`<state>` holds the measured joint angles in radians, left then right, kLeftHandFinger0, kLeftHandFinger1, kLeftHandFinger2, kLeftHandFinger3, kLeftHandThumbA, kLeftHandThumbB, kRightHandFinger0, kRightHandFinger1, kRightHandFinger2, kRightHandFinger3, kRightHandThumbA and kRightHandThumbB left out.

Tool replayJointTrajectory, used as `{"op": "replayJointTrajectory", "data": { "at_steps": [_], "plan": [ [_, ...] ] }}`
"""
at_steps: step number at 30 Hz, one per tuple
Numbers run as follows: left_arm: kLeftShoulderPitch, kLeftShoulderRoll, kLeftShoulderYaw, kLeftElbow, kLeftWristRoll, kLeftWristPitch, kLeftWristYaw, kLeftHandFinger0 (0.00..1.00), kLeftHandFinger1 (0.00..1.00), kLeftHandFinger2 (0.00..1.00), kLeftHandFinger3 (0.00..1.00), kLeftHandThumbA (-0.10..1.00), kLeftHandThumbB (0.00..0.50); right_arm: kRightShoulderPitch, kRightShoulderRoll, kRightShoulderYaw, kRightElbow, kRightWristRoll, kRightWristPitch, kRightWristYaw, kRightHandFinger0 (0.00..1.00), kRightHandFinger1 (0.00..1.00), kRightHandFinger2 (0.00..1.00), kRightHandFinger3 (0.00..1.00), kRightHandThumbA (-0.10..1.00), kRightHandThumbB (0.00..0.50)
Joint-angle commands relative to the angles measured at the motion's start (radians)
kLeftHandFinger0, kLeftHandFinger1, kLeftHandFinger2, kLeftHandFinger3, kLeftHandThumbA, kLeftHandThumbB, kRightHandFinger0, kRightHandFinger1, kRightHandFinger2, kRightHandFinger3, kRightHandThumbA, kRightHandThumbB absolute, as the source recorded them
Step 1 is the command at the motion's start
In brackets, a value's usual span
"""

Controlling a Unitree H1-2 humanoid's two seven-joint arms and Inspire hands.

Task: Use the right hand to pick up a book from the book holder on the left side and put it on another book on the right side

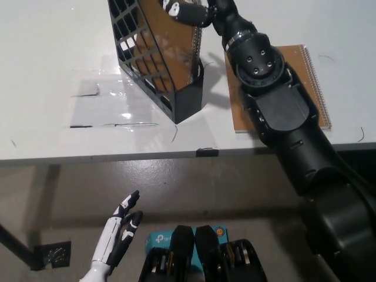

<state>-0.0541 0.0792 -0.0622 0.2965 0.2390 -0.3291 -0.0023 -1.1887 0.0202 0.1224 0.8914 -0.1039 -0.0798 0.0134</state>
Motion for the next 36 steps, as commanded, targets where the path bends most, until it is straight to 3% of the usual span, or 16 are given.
{"op": "replayJointTrajectory", "data": {
  "at_steps": [1,8,13,20,25,30,36],
  "plan": [
    [0.004,0.007,-0.009,-0.025,0.0,-0.016,0.007,0.93,1.0,1.0,0.96,0.98,0.177,0.007,0.0,0.012,0.075,0.008,-0.027,0.066,1.0,1.0,1.0,1.0,0.68,0.44],
    [0.005,0.002,-0.006,-0.017,-0.012,-0.034,0.011,0.92,1.0,1.0,0.95,0.96,0.192,-0.006,-0.007,0.001,0.096,0.008,-0.049,0.06,1.0,1.0,1.0,1.0,0.69,0.407],
    [0.004,0.003,-0.006,-0.009,-0.013,-0.039,0.014,0.9,1.0,0.99,0.94,0.94,0.175,-0.025,-0.015,-0.012,0.08,0.015,-0.088,0.06,1.0,1.0,1.0,1.0,0.76,0.466],
    [0.005,0.002,-0.009,-0.006,-0.009,-0.032,0.014,0.9,1.0,0.99,0.94,0.92,0.162,-0.004,-0.016,-0.002,-0.061,0.0,-0.064,0.07,1.0,1.0,1.0,1.0,0.78,0.443],
    [0.019,0.0,-0.009,-0.022,-0.019,-0.023,0.008,0.9,1.0,1.0,0.95,0.91,0.157,0.013,-0.004,0.012,-0.035,-0.005,-0.07,0.075,1.0,1.0,1.0,1.0,0.81,0.488],
    [0.009,-0.002,-0.005,-0.021,-0.042,-0.014,-0.004,0.92,1.0,1.0,0.91,0.89,0.172,0.001,-0.002,0.001,-0.004,0.009,-0.073,0.079,1.0,1.0,1.0,1.0,0.81,0.5],
    [0.012,0.0,-0.008,-0.019,-0.035,-0.02,0.001,0.87,0.99,0.98,0.92,0.9,0.166,-0.002,0.001,-0.002,0.046,0.015,-0.092,0.088,1.0,1.0,1.0,1.0,0.8,0.479]
  ]
}}
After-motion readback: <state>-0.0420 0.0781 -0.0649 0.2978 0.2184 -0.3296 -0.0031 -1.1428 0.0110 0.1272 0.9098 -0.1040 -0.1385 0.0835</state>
